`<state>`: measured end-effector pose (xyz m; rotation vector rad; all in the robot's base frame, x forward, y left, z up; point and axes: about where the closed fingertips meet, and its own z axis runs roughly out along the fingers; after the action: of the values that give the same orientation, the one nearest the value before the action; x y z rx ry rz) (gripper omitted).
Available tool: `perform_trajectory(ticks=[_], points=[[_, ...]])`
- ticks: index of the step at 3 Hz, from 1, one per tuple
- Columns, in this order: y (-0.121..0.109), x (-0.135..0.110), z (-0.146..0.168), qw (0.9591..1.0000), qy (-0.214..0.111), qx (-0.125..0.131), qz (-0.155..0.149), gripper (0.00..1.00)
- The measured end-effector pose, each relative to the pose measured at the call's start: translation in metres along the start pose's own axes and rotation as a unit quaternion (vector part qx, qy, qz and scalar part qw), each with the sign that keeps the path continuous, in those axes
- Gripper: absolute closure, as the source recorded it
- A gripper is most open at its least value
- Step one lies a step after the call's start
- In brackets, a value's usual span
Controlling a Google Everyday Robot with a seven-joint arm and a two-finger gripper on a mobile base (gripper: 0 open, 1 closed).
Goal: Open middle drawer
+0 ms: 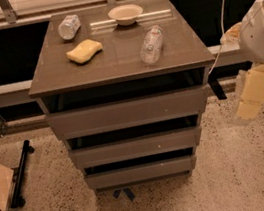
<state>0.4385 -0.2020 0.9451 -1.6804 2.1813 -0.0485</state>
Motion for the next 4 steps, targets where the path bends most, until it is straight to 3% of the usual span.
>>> perform_trajectory(ticks=[1, 2, 3, 4], points=[[0.011, -0.002, 0.018, 0.9996, -0.004, 0.026, -0.005, 0.00], [0.021, -0.005, 0.069, 0.9975, -0.022, 0.067, 0.007, 0.00], [0.022, -0.009, 0.079, 0.9979, -0.011, 0.064, 0.009, 0.00], [0.024, -0.026, 0.111, 0.9969, -0.013, 0.077, 0.011, 0.00]])
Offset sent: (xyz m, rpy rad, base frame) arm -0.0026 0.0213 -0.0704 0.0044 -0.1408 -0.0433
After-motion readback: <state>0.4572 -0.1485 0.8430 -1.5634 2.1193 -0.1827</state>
